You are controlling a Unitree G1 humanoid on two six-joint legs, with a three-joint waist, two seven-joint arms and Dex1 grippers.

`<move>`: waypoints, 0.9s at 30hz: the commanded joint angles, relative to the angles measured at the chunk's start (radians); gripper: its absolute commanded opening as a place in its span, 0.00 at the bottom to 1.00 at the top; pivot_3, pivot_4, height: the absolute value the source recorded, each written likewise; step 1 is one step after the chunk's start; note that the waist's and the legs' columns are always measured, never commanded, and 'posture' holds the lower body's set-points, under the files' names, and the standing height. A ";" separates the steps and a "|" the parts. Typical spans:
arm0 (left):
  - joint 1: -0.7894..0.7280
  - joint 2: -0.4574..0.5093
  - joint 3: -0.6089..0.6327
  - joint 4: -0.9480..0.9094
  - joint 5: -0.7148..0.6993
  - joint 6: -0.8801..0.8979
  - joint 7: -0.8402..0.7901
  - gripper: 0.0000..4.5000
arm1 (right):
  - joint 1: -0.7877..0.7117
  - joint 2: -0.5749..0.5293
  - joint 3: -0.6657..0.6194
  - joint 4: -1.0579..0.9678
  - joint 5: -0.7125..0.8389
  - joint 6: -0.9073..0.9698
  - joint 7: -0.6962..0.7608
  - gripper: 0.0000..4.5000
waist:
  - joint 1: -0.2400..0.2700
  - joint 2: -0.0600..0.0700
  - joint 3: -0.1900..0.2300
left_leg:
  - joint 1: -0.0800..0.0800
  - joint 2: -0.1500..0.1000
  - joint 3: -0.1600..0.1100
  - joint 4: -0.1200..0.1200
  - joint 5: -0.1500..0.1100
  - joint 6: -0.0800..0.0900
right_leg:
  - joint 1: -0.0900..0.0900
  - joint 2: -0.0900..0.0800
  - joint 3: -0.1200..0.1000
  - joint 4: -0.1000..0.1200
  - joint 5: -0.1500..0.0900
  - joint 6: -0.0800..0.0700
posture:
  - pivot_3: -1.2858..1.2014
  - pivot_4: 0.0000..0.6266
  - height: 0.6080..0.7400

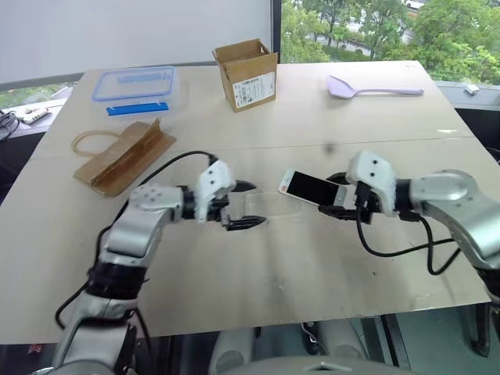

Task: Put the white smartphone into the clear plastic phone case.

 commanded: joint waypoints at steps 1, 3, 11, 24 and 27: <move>0.037 0.016 0.085 -0.049 -0.054 0.022 0.047 1.00 | -0.089 0.034 0.063 0.113 -0.060 -0.126 0.090 0.66 | 0.009 -0.001 0.000 | 0.000 0.000 0.000 0.000 0.000 0.000 | 0.000 0.000 0.000 0.000 0.000 0.000 | 0.52 0.24 1.00; 0.071 0.009 0.104 -0.067 -0.067 0.030 0.082 1.00 | -0.115 0.047 0.091 0.182 -0.091 -0.195 0.136 0.66 | 0.019 0.000 0.001 | 0.000 0.000 -0.001 0.000 0.000 0.000 | 0.000 0.000 -0.001 0.000 0.000 0.000 | 0.52 0.24 1.00; 0.182 0.004 0.108 -0.176 -0.121 0.047 0.123 1.00 | -0.144 0.098 0.124 0.335 -0.185 -0.370 0.217 0.66 | 0.021 0.000 0.001 | 0.000 0.000 0.000 0.000 0.000 0.000 | 0.000 0.000 -0.001 -0.001 0.001 -0.001 | 0.52 0.24 1.00; 0.382 0.019 0.195 -0.231 -0.173 -0.022 0.146 1.00 | -0.243 0.276 0.158 0.605 -0.327 -0.559 0.236 0.66 | 0.020 0.000 0.001 | 0.000 0.000 0.001 0.000 0.000 0.000 | 0.000 0.000 0.001 0.000 0.002 -0.004 | 0.52 0.24 1.00; 0.407 0.012 0.199 -0.233 -0.158 -0.035 0.175 1.00 | -0.264 0.306 0.175 0.644 -0.353 -0.579 0.254 0.66 | 0.021 0.000 0.001 | 0.000 0.000 0.001 0.000 0.000 0.000 | 0.000 0.000 0.001 0.000 0.002 -0.004 | 0.52 0.24 1.00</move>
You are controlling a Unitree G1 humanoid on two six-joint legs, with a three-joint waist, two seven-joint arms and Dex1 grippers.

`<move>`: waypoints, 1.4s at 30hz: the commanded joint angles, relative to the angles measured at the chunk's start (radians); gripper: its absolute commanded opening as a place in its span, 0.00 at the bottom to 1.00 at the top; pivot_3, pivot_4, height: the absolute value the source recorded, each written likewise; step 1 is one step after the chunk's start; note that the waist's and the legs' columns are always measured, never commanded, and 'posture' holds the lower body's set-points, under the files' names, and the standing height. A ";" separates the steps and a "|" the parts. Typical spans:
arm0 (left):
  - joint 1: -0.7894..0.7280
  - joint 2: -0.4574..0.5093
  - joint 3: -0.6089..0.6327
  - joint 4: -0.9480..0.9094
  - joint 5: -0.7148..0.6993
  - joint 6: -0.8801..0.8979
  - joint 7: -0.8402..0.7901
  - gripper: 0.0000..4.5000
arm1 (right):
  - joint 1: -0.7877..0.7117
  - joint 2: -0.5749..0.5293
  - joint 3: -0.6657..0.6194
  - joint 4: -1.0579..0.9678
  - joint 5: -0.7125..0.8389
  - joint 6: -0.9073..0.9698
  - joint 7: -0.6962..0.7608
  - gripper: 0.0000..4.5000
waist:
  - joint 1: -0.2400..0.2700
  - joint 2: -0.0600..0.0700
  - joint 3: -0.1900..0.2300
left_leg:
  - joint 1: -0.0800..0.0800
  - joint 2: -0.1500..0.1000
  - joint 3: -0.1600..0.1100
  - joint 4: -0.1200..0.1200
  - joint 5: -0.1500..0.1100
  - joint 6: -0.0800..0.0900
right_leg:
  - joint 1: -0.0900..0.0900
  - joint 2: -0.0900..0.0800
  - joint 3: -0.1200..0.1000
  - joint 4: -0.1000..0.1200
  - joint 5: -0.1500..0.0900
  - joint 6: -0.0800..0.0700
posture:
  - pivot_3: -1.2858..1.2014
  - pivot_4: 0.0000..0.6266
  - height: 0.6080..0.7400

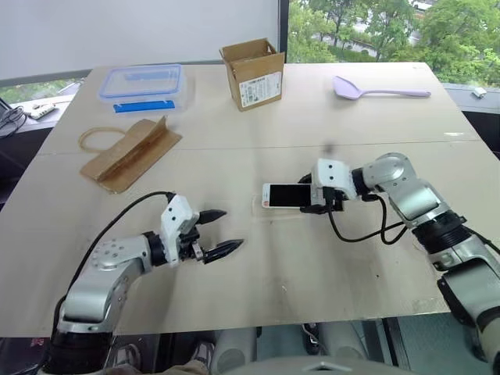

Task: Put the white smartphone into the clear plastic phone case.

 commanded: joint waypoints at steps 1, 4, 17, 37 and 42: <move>0.019 0.001 0.023 -0.046 -0.002 -0.029 0.032 1.00 | -0.041 0.018 0.009 0.007 -0.024 -0.029 0.030 0.66 | 0.000 0.000 0.000 | 0.000 0.000 0.000 0.000 0.000 0.000 | 0.000 0.000 0.000 0.000 0.000 0.000 | 0.52 0.24 1.00; 0.039 -0.002 0.033 -0.076 -0.015 -0.021 0.059 1.00 | -0.039 0.025 0.027 0.005 -0.047 -0.026 0.050 0.66 | 0.000 0.000 0.000 | 0.000 0.000 0.000 0.000 0.000 0.000 | 0.000 0.000 0.000 0.000 0.000 0.000 | 0.52 0.24 1.00; -0.127 -0.023 -0.104 -0.011 0.077 -0.001 0.161 1.00 | 0.030 -0.015 -0.017 -0.119 -0.059 0.091 0.053 0.66 | 0.004 0.000 0.000 | 0.000 -0.001 -0.001 0.000 0.000 0.000 | 0.001 0.000 -0.001 0.000 0.000 0.000 | 0.52 0.24 1.00; -0.309 -0.098 -0.339 0.152 0.120 0.020 0.031 1.00 | 0.159 -0.106 -0.074 -0.365 -0.023 0.228 0.021 0.65 | 0.029 0.001 -0.001 | 0.000 -0.002 -0.001 0.002 0.000 0.000 | 0.002 -0.001 -0.001 0.001 -0.002 0.004 | 0.52 0.24 1.00; -0.289 -0.083 -0.326 0.140 0.114 -0.003 -0.007 1.00 | 0.148 -0.097 -0.070 -0.352 -0.022 0.245 0.008 0.65 | 0.025 0.001 -0.001 | 0.000 -0.001 -0.001 0.001 0.000 0.000 | 0.001 -0.001 -0.001 0.000 -0.002 0.004 | 0.52 0.24 1.00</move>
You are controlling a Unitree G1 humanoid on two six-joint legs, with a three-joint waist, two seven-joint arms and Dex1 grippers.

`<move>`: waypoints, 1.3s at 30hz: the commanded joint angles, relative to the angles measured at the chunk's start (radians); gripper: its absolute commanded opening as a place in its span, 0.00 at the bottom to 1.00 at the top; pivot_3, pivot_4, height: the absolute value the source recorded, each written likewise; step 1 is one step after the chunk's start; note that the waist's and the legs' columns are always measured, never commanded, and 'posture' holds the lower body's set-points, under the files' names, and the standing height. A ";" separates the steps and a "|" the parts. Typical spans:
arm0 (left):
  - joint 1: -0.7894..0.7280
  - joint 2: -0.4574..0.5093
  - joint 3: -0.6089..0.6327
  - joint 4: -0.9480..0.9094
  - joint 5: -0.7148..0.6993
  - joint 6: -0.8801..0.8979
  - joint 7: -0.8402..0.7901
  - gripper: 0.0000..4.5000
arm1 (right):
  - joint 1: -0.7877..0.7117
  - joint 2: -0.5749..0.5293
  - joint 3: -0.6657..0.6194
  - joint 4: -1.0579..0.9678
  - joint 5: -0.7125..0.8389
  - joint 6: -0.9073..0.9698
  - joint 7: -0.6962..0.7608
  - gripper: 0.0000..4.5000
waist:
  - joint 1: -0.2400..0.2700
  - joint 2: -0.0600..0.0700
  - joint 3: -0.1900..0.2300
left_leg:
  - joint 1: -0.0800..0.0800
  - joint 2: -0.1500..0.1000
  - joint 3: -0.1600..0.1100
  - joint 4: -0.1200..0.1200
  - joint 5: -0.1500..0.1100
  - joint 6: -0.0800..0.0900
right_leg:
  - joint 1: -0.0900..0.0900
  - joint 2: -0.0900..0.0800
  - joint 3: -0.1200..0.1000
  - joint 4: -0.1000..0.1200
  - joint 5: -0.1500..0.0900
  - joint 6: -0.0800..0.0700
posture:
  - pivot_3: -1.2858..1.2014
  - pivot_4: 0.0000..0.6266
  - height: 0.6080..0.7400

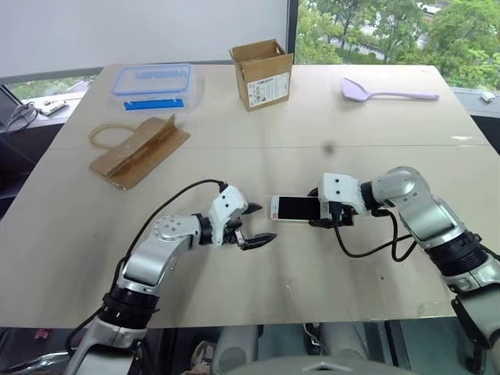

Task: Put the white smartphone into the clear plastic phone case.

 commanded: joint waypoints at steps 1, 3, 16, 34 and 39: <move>0.016 0.000 -0.014 -0.023 -0.016 -0.020 -0.036 1.00 | -0.013 0.008 -0.012 -0.027 0.014 0.012 -0.008 0.65 | 0.000 0.000 0.000 | 0.000 0.000 0.000 0.000 0.000 0.000 | 0.000 0.000 0.000 0.000 0.000 0.000 | 0.52 0.24 1.00; 0.013 -0.011 -0.014 -0.034 -0.022 -0.016 -0.032 1.00 | -0.016 0.014 -0.009 -0.031 0.020 0.029 -0.004 0.65 | 0.000 0.000 0.000 | 0.000 0.000 0.000 0.000 0.000 0.000 | 0.000 0.000 0.000 0.000 0.000 0.000 | 0.52 0.24 1.00; 0.056 -0.054 -0.003 -0.114 -0.042 0.045 0.026 1.00 | -0.038 -0.031 0.039 0.009 0.023 0.051 0.099 0.65 | 0.000 0.000 0.000 | 0.000 0.000 0.000 0.000 0.000 0.000 | 0.000 0.000 0.000 0.000 0.000 0.000 | 0.52 0.24 1.00; 0.081 -0.082 0.000 -0.142 -0.060 0.075 0.066 1.00 | -0.043 -0.040 0.016 0.034 0.045 0.004 0.125 0.99 | 0.002 0.000 0.000 | 0.000 0.000 0.000 0.000 0.000 0.000 | 0.000 0.000 0.000 0.000 0.000 0.000 | 0.52 0.24 1.00; 0.116 -0.054 0.048 -0.152 -0.077 0.004 0.033 1.00 | 0.013 -0.049 -0.081 -0.082 0.098 0.048 0.060 0.99 | 0.000 0.000 0.000 | 0.000 0.000 0.000 0.000 0.000 0.000 | 0.000 0.000 0.000 -0.001 0.000 0.000 | 0.52 0.24 1.00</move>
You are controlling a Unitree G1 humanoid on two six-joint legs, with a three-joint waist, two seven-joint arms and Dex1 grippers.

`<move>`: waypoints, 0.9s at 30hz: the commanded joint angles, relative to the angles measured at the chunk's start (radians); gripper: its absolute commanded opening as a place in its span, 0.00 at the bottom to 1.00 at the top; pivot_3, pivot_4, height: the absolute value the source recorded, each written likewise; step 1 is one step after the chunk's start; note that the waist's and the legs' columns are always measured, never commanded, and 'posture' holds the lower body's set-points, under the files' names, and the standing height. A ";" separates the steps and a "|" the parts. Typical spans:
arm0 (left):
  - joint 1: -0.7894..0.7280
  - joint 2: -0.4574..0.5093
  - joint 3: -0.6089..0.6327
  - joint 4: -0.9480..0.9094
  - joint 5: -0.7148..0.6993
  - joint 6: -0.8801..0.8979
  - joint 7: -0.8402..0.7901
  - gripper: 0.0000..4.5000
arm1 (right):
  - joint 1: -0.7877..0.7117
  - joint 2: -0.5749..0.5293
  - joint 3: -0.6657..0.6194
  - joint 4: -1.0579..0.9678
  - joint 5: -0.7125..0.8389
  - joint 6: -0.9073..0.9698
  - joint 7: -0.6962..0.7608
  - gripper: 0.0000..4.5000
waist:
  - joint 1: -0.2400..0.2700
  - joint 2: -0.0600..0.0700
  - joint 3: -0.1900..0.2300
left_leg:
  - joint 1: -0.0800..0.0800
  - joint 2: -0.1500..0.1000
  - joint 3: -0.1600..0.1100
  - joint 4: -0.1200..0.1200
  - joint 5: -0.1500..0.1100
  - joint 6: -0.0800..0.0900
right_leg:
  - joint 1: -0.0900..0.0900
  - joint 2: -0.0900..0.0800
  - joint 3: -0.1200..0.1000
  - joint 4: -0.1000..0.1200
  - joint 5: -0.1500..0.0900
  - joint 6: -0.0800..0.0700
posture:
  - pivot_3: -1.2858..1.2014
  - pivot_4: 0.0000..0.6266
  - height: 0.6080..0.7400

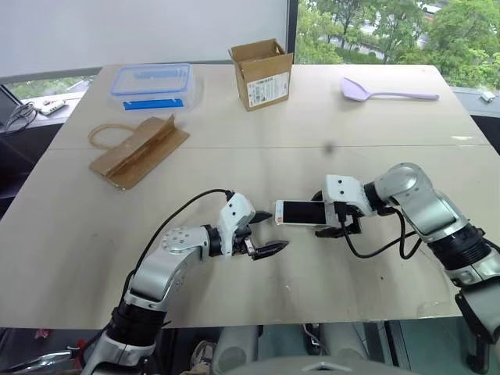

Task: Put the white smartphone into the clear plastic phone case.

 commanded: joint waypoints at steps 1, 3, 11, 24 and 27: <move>0.043 0.036 0.066 -0.043 -0.040 -0.069 -0.044 1.00 | 0.043 -0.022 -0.127 -0.148 0.072 0.062 -0.057 0.99 | 0.000 0.000 0.000 | 0.000 0.000 0.000 0.000 0.000 0.000 | 0.000 0.000 0.000 0.000 0.000 0.000 | 0.52 0.24 1.00; 0.069 0.060 0.098 -0.046 -0.053 -0.086 -0.060 1.00 | 0.077 -0.035 -0.185 -0.203 0.089 0.106 -0.106 0.99 | -0.002 0.000 0.000 | -0.001 0.000 0.000 0.000 0.000 0.000 | -0.001 0.000 0.000 0.000 0.001 -0.001 | 0.52 0.24 1.00; 0.075 0.088 0.151 -0.007 -0.074 -0.130 -0.094 0.74 | 0.195 -0.031 -0.283 -0.359 0.193 0.226 -0.214 0.42 | 0.001 0.000 0.000 | 0.000 0.000 0.001 0.000 0.000 0.000 | 0.000 0.000 0.000 0.000 -0.003 -0.003 | 0.52 0.24 1.00; 0.014 0.094 0.138 -0.009 -0.070 -0.084 -0.060 0.01 | 0.037 0.219 -0.036 -0.133 0.039 0.256 -0.458 0.00 | -0.023 0.000 0.000 | 0.000 0.001 0.000 0.000 0.000 0.000 | 0.000 0.001 0.000 0.000 -0.001 -0.002 | 0.52 0.24 1.00; 0.021 0.100 0.142 -0.032 -0.075 -0.062 -0.042 0.01 | 0.051 0.215 0.027 -0.147 0.034 0.272 -0.422 0.00 | -0.024 0.000 0.000 | 0.000 0.001 0.000 -0.001 0.000 0.000 | -0.001 0.001 0.000 0.000 0.000 0.000 | 0.52 0.24 1.00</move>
